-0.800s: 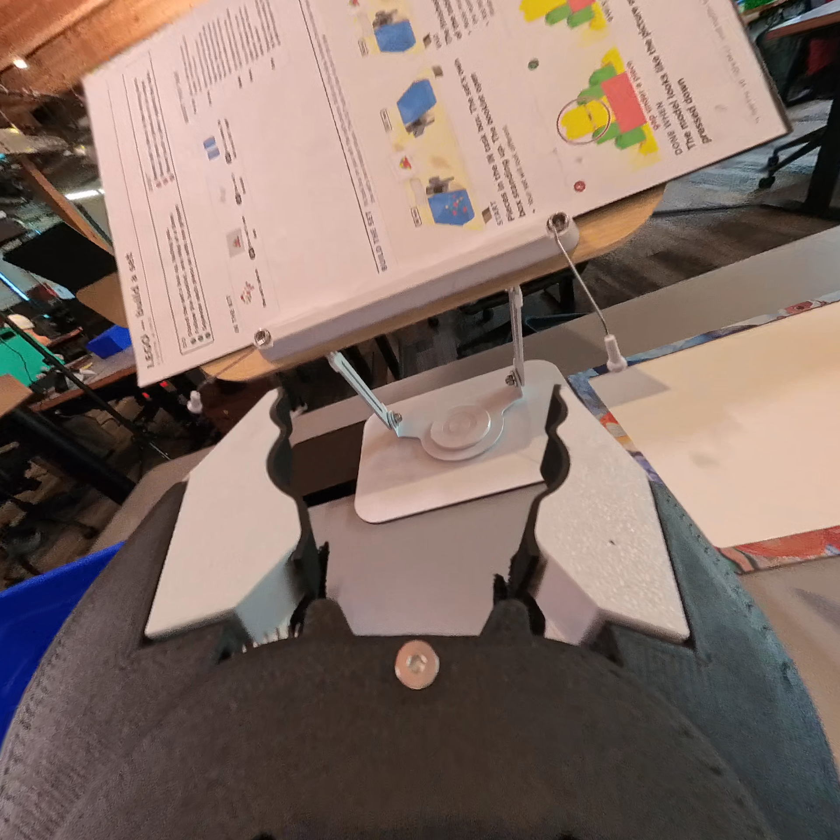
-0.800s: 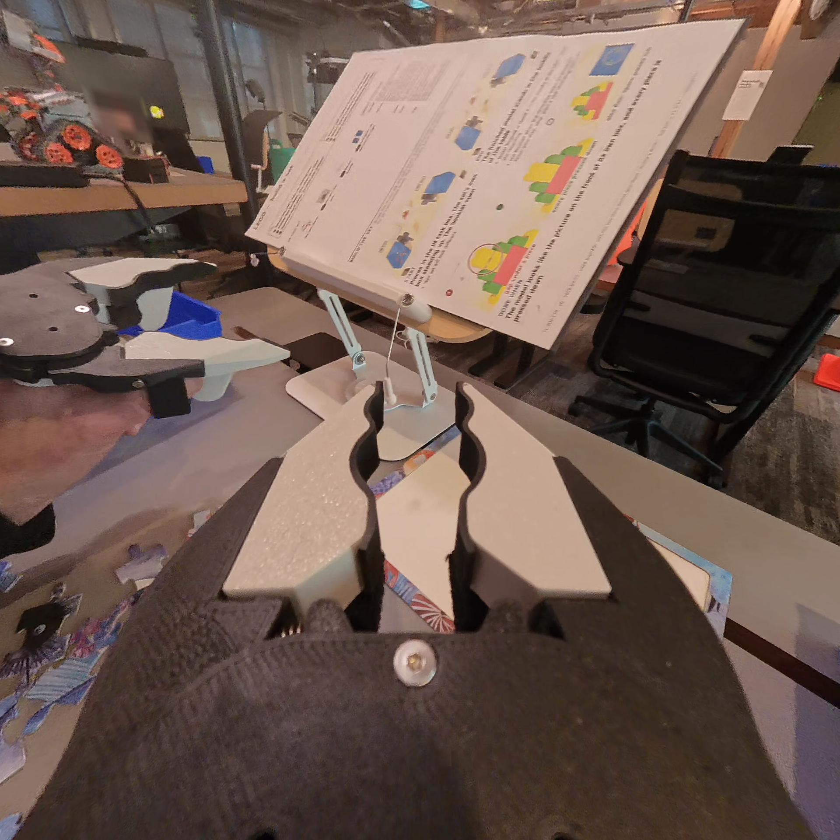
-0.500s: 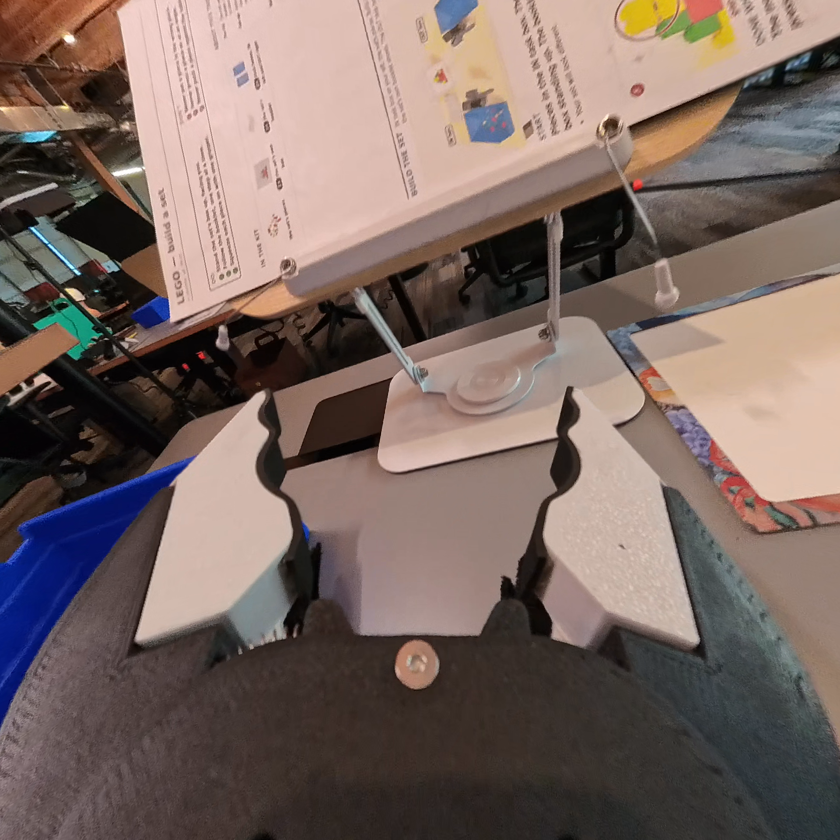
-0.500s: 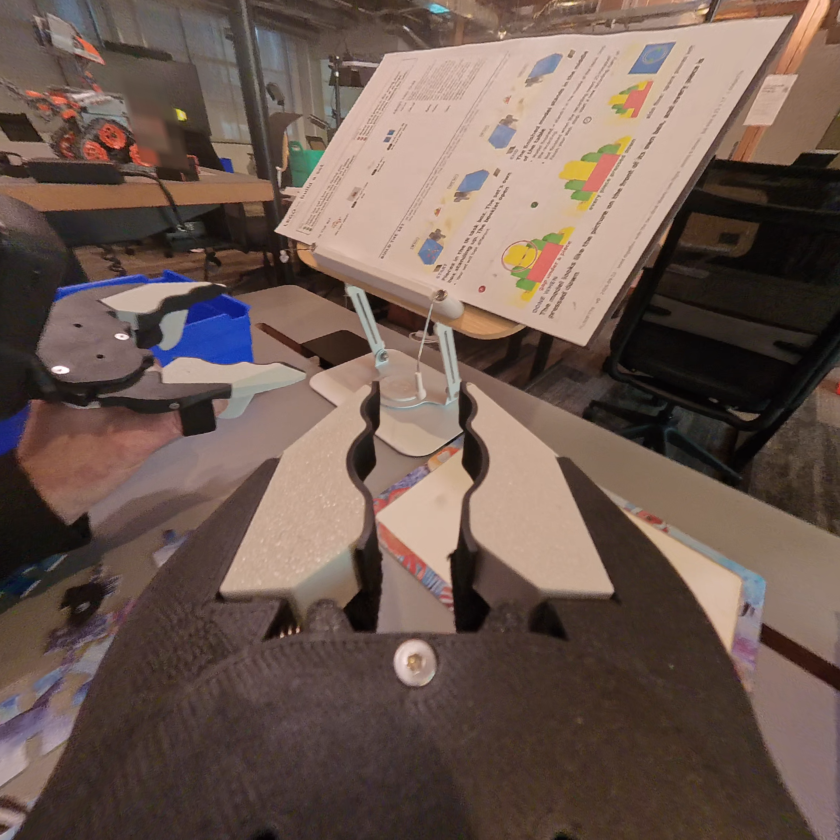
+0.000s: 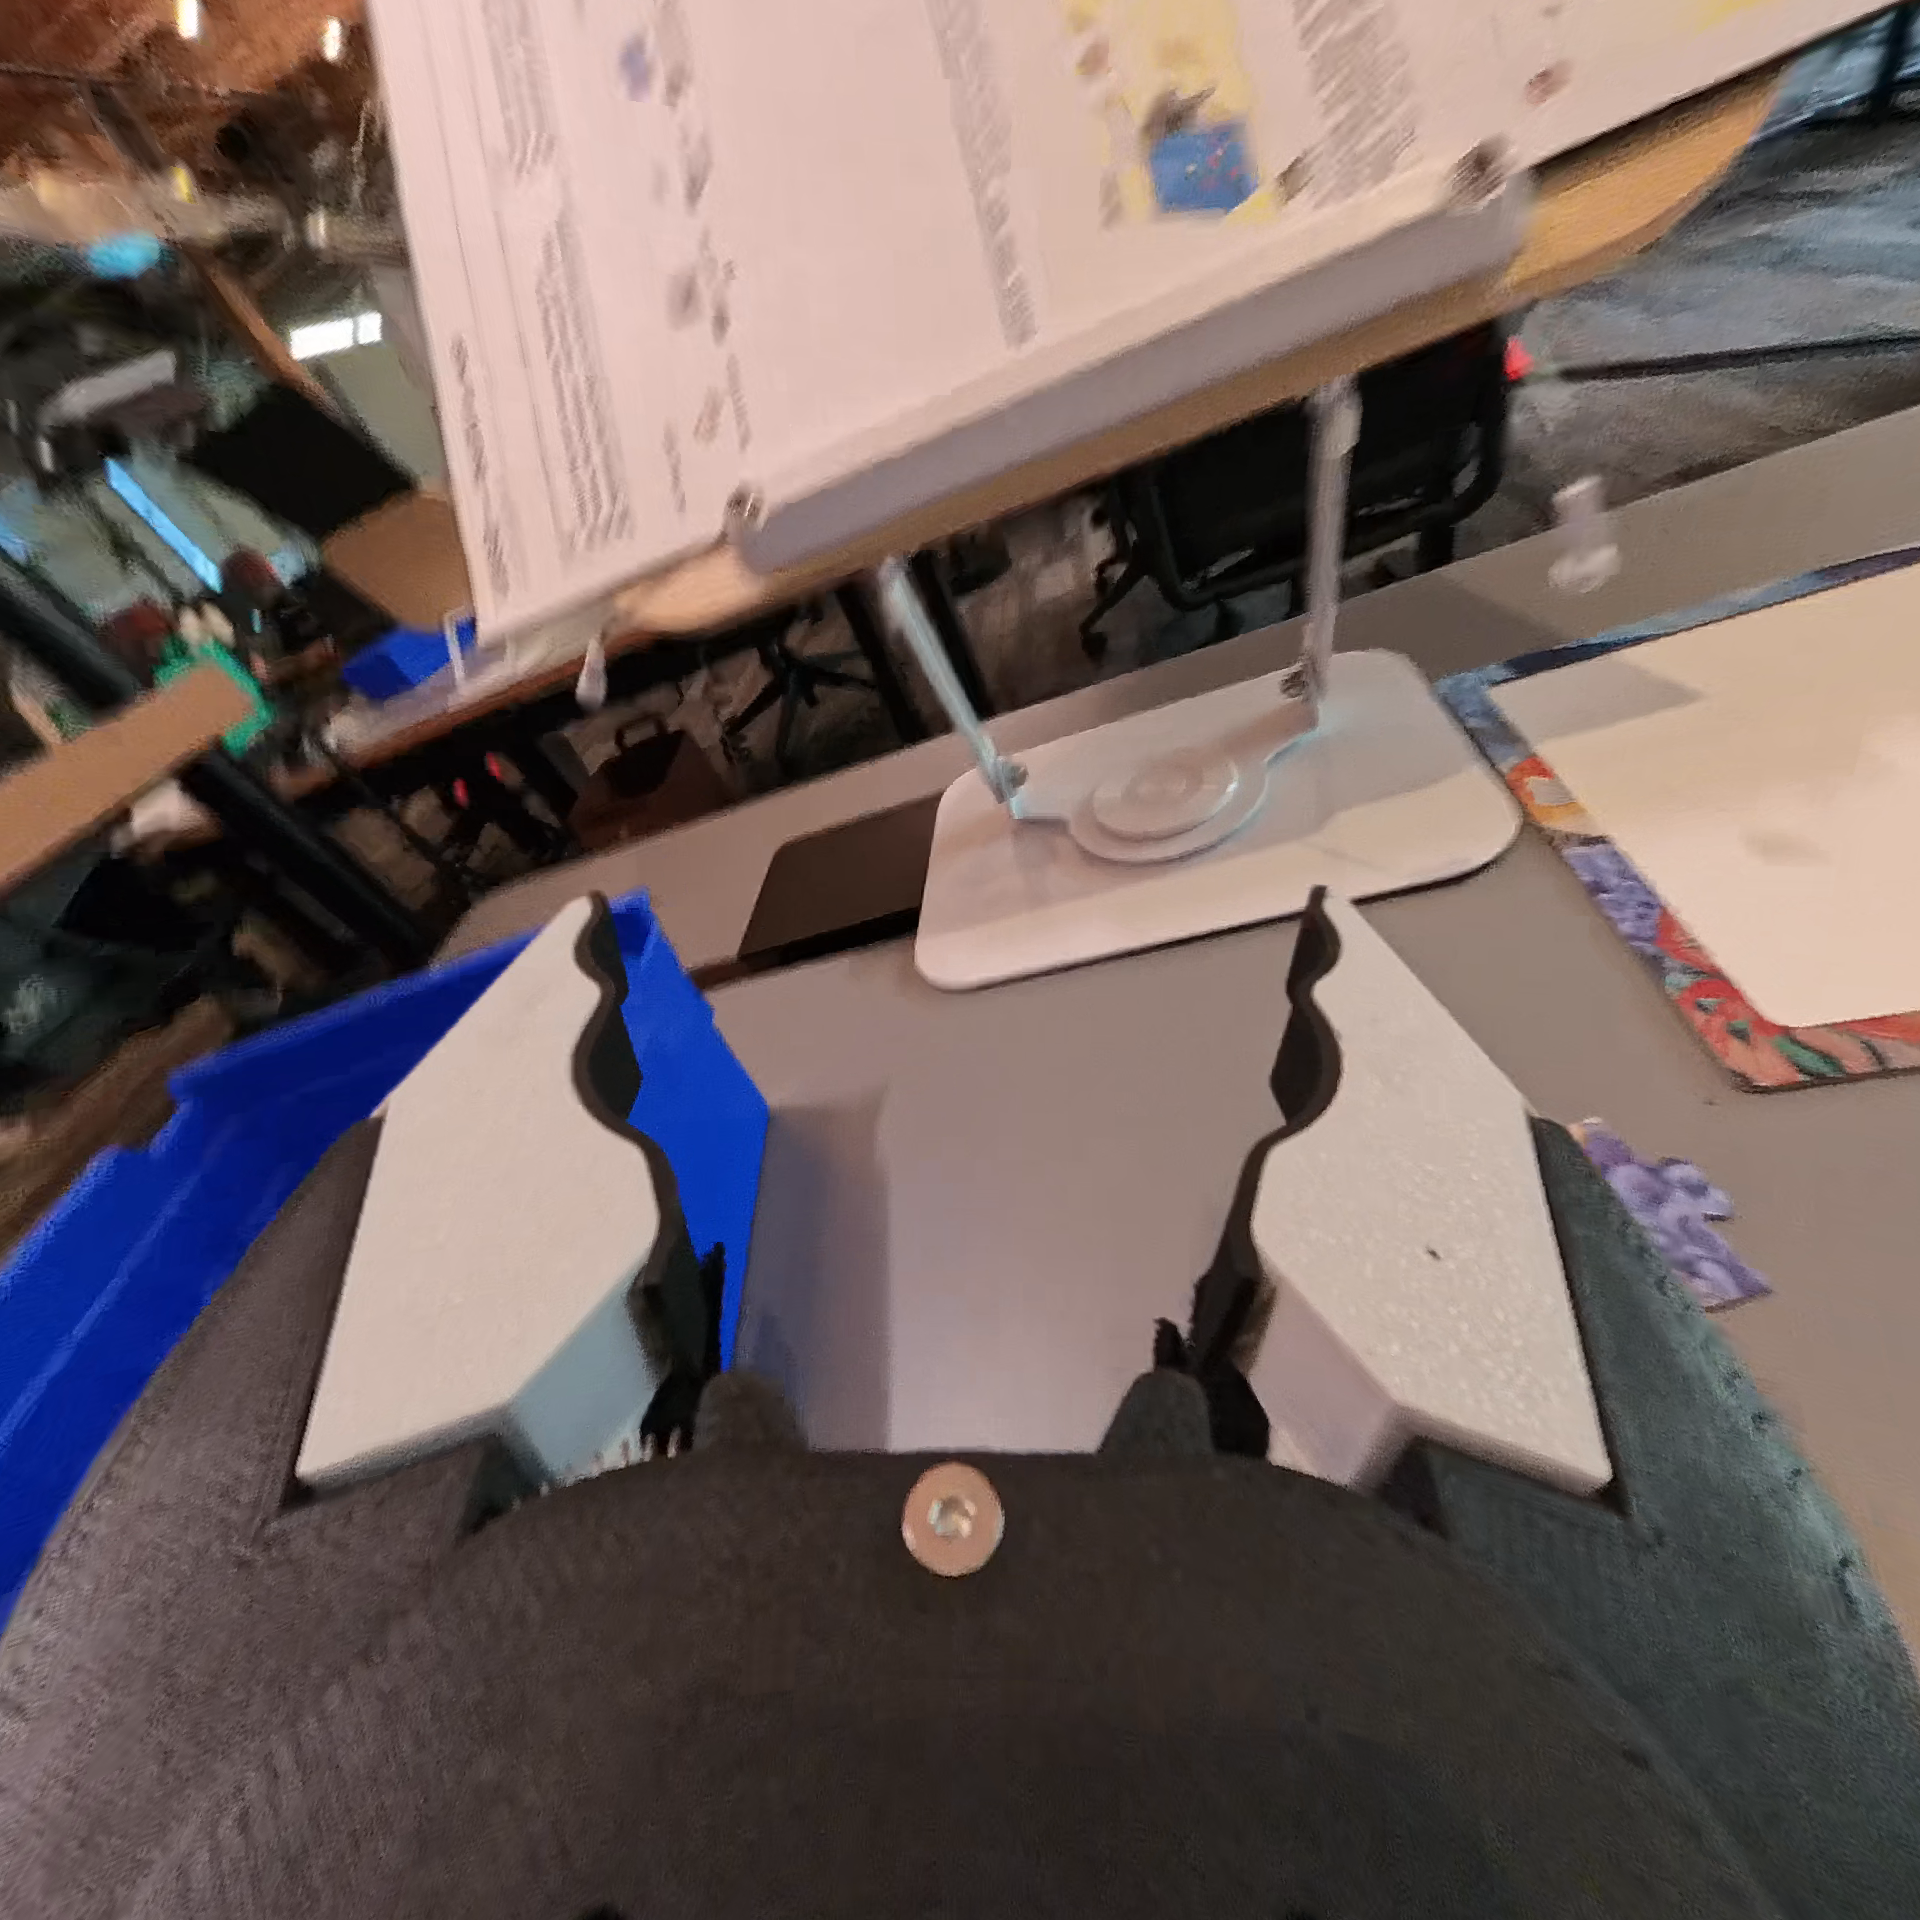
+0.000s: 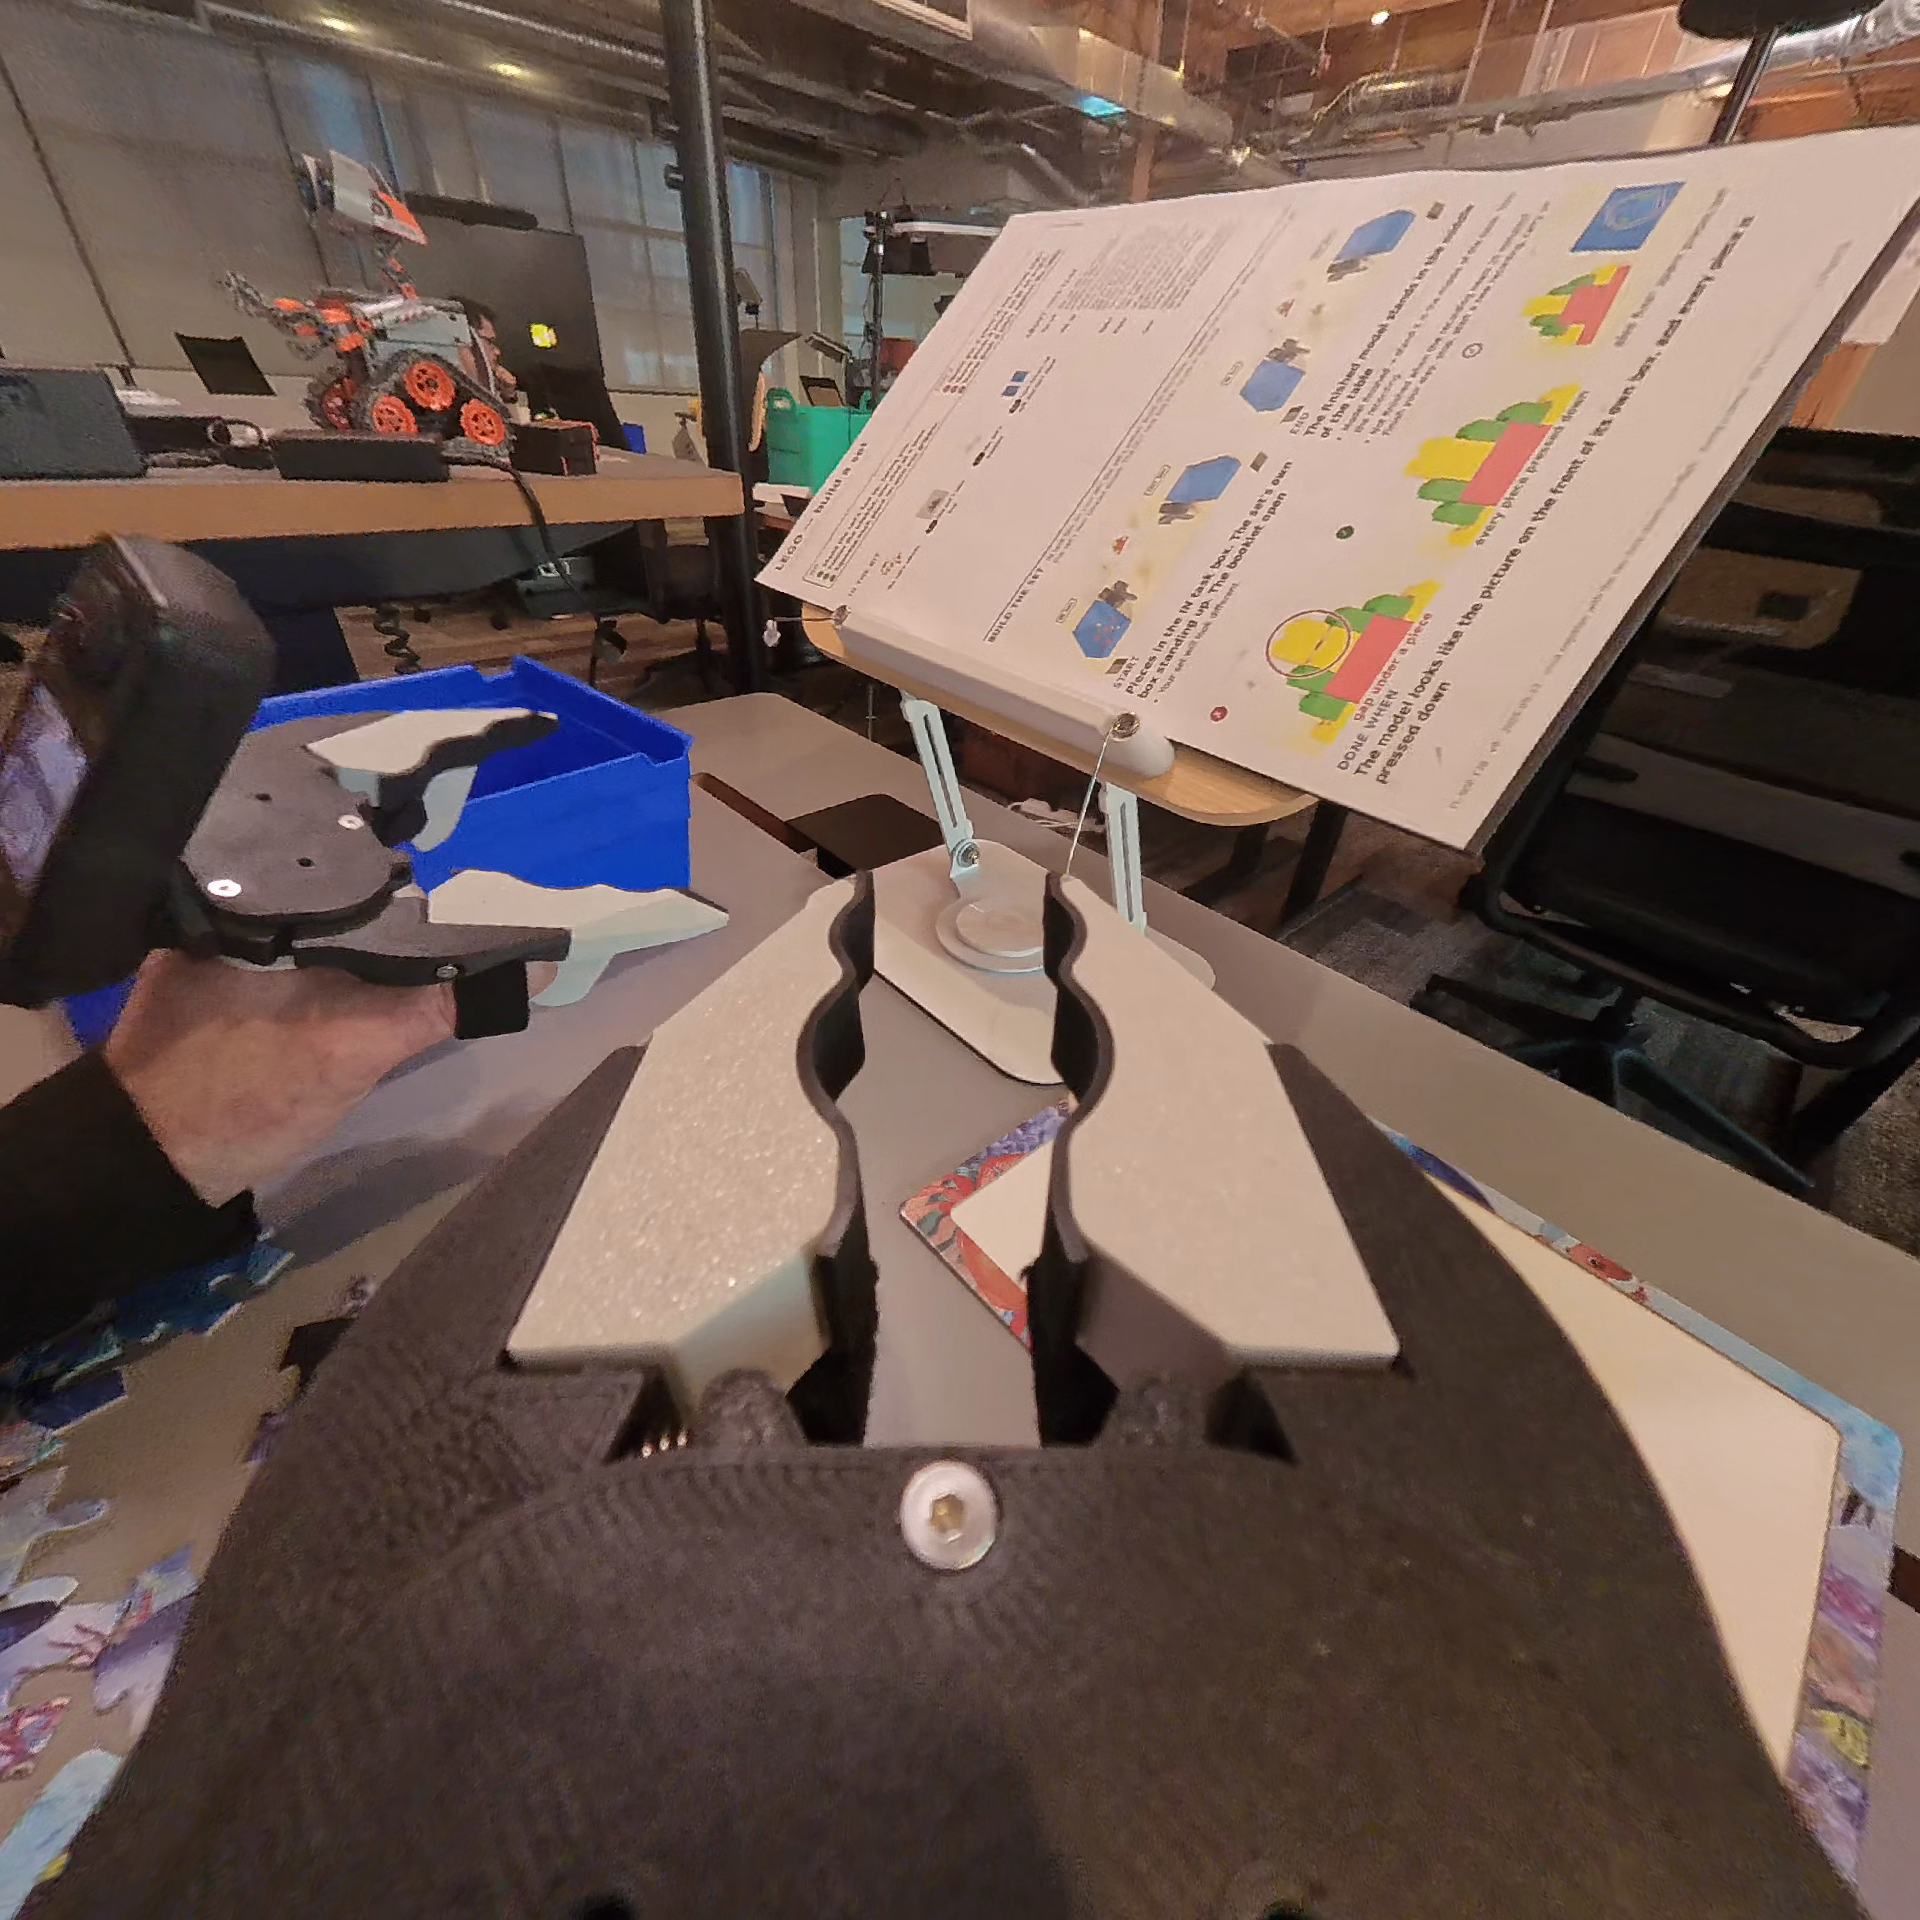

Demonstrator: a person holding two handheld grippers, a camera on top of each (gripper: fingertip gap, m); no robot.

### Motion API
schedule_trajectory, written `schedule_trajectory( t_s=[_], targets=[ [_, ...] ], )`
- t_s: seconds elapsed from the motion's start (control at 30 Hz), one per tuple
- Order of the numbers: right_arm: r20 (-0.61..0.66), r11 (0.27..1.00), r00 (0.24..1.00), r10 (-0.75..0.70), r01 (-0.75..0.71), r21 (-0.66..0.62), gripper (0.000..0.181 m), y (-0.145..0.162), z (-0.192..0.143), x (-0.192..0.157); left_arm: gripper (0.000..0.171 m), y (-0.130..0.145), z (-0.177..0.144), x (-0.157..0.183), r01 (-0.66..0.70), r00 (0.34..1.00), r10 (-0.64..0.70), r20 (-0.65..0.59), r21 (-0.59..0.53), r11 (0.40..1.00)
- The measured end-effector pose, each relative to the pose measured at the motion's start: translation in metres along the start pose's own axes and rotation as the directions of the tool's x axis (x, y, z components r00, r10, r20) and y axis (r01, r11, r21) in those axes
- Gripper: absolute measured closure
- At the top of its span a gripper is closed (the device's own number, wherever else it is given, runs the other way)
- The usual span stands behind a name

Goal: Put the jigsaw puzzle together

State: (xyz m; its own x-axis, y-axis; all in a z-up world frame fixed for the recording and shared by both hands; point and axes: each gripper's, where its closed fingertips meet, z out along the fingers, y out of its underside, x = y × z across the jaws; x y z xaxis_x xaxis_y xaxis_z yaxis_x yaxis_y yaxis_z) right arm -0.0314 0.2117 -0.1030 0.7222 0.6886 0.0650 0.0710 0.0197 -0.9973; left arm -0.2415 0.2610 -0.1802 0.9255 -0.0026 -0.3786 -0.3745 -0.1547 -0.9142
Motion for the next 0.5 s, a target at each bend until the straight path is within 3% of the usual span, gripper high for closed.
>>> schedule_trajectory(
  t_s=[0.07,0.2,0.27,0.33,0.37,0.43,0.5],
  targets=[
    [0.000,1.000,1.000,-0.028,0.028,-0.007,0.151,0.001,0.002,-0.001,0.054,-0.026,-0.007,0.007,-0.093,0.996,0.093,0.001,0.074,0.993],
    [0.000,0.999,1.000,-0.027,0.027,-0.022,0.164,-0.009,-0.002,0.010,0.064,-0.062,-0.010,0.016,-0.003,0.995,0.017,-0.103,0.142,0.990],
    [-0.001,0.999,1.000,-0.024,0.024,-0.022,0.173,-0.025,-0.012,0.019,0.077,-0.080,-0.020,0.025,-0.041,0.990,0.063,-0.127,0.170,0.985],
    [0.019,1.000,1.000,-0.013,0.014,-0.027,0.181,-0.046,-0.029,0.023,0.108,-0.103,-0.038,0.043,-0.059,0.970,0.108,-0.216,0.220,0.974],
    [0.008,0.999,0.999,-0.033,0.033,-0.024,0.181,-0.058,-0.039,0.027,0.107,-0.114,-0.044,0.047,-0.077,0.967,0.131,-0.221,0.238,0.968],
    [-0.009,0.992,0.996,-0.090,0.089,-0.086,0.181,-0.073,-0.059,0.034,0.127,-0.130,-0.055,0.060,-0.164,0.934,0.233,-0.270,0.253,0.953],
    [-0.028,0.984,0.991,-0.130,0.126,-0.123,0.179,-0.087,-0.086,0.044,0.134,-0.146,-0.071,0.071,-0.132,0.902,0.230,-0.364,0.275,0.952]
  ],
)
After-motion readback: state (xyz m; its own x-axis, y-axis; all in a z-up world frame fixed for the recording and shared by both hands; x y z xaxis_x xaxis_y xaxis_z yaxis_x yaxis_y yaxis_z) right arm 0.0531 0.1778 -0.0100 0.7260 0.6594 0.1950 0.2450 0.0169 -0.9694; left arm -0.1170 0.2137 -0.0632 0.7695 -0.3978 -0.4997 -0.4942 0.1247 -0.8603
